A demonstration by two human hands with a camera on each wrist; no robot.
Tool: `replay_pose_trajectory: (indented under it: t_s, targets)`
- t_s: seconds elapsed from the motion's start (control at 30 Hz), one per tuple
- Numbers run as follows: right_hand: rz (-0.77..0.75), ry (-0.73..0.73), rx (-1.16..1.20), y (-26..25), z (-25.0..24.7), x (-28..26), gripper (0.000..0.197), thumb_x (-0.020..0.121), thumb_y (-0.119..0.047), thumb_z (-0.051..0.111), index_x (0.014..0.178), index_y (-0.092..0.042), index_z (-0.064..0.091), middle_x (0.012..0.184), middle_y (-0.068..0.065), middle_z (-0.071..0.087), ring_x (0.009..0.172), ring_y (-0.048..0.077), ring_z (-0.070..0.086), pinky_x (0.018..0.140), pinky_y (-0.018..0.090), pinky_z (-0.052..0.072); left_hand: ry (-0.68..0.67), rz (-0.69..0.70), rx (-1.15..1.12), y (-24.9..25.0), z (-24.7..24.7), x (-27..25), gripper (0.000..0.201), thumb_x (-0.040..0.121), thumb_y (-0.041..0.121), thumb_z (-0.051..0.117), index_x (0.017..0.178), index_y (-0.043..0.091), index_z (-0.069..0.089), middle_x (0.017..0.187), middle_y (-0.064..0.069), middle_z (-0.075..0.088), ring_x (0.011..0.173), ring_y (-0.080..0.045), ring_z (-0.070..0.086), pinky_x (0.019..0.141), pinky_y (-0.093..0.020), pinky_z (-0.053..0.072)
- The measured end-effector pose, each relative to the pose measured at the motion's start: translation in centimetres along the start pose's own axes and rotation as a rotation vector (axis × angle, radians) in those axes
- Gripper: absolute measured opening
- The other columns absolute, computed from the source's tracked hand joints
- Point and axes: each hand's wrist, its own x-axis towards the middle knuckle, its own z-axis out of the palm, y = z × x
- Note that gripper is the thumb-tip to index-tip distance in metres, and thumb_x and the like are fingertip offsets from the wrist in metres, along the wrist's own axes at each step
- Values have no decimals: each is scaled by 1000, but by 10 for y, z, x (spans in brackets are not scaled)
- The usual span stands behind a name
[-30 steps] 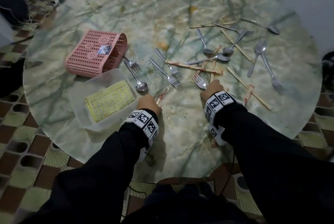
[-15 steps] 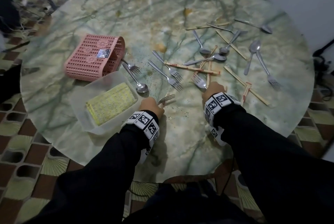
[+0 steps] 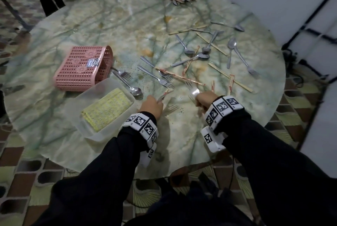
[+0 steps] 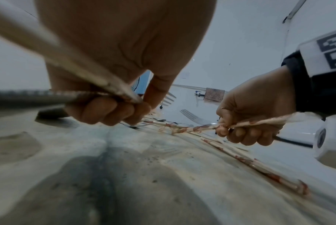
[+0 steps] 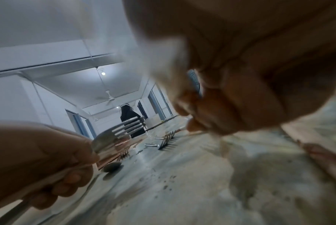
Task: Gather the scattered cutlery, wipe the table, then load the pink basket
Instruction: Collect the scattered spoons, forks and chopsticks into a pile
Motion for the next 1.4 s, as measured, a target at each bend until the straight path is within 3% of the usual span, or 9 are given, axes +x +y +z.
replay_pose_trajectory:
  t_s: [0.23,0.4,0.53,0.6,0.77,0.93,1.07,1.2,1.4]
  targets:
    - [43,64,224,8,-8,-8,30,95,-4,40,67,2,48,56,18,50,44,26,48,50,33,48,8,68,-74,4,-6,-6,35,97,21,38,124,-1,43,120,-21,54,110,-35,52,87,-35,39]
    - [-42,135,-213,2,-27,-18,22,94,-4,40,102,6,58,81,19,58,75,30,58,62,29,44,88,143,-133,2,-12,-4,31,98,20,40,118,-1,50,114,-20,58,105,-35,55,86,-36,42]
    - [-62,169,-553,-5,-34,-31,27,99,-12,38,77,0,48,75,10,46,65,23,45,52,26,31,200,141,-323,-3,-17,-4,29,98,23,39,118,4,49,109,-19,59,101,-36,59,88,-45,49]
    - [-79,168,-605,-7,-40,-31,18,97,-19,43,90,-3,47,81,10,47,80,24,46,53,27,31,236,120,-386,-3,-21,-5,30,98,24,39,120,7,48,112,-20,58,103,-37,58,90,-46,49]
    - [-206,162,-465,-14,-47,-20,23,90,-28,57,91,-5,62,69,5,51,62,19,49,49,24,32,259,127,-349,4,-26,-3,30,97,20,44,121,3,51,118,-17,58,110,-31,53,87,-32,39]
    - [-481,82,-93,-32,-35,3,3,95,-13,50,93,-13,53,63,-1,44,52,10,42,47,14,35,241,94,-358,22,-25,12,5,86,9,58,90,10,61,78,-1,57,74,-17,51,59,-12,35]
    - [-540,22,-35,-44,-25,34,17,84,3,59,96,-9,63,64,-5,48,41,-5,48,40,6,35,161,65,-379,32,-21,28,34,74,-4,65,64,17,42,63,3,46,57,-12,45,51,-19,34]
    - [-532,-20,-88,-55,-22,72,30,77,2,67,105,-6,68,85,4,58,77,15,54,54,16,39,119,-4,-347,37,-13,47,35,70,-6,70,61,17,47,59,3,48,53,-9,46,48,-18,35]
    - [-579,-118,-99,-74,-18,111,33,75,2,68,103,-15,69,78,4,63,65,15,57,43,7,40,148,-97,-355,38,-6,75,33,69,-5,73,64,20,52,59,5,46,53,-7,45,44,-11,35]
